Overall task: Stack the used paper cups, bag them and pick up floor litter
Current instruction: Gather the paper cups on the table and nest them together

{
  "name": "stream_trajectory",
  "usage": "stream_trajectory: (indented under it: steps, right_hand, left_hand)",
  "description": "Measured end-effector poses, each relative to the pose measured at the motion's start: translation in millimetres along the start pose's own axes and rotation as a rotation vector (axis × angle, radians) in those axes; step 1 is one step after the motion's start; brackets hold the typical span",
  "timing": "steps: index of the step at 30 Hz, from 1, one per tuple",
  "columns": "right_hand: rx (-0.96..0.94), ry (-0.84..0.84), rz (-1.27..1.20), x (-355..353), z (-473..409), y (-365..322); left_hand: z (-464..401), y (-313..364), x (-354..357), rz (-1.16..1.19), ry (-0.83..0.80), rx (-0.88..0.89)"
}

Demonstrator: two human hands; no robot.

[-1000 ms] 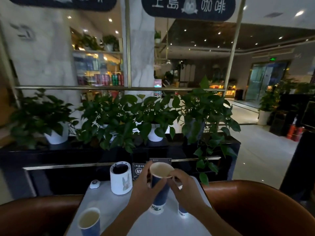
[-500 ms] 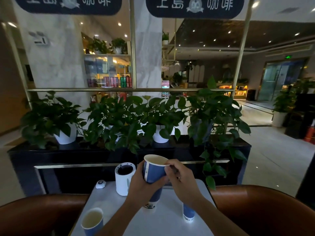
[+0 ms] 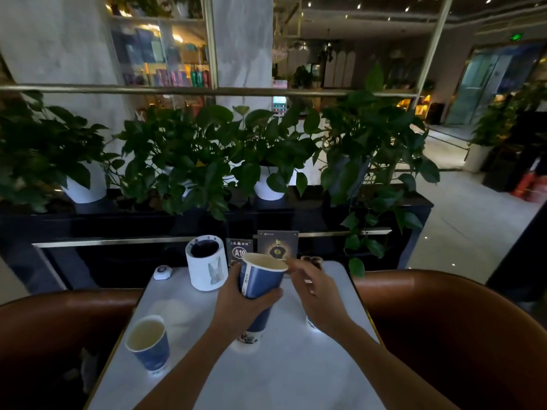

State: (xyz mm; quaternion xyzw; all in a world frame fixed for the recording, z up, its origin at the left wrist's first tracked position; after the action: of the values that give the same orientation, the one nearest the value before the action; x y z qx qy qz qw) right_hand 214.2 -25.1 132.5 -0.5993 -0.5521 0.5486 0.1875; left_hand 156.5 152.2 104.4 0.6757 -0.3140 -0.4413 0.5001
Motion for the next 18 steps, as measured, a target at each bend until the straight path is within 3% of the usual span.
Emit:
stream_trajectory:
  steps: [9,18]
  right_hand:
    - [0.336,-0.014,0.183,-1.5,5.1,124.5]
    - [0.398,-0.105,0.453,9.1,-11.3,173.4]
  left_hand:
    - [-4.0,-57.8,8.1,-0.025,-0.023,-0.117]
    - [-9.8,-110.1,14.5,-0.074,-0.037,-0.214]
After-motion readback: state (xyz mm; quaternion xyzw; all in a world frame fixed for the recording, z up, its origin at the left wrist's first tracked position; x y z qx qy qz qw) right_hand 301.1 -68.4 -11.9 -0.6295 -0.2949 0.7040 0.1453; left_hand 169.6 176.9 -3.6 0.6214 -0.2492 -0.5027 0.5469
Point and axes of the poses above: each hand's wrist, its own z-axis away from the middle knuckle, its own x-axis out of the palm, y = z × x, the point moved 9 cm from there along -z, towards the middle knuckle, and after that the axes turned 1 degree about -y, right-handed, at the moved point
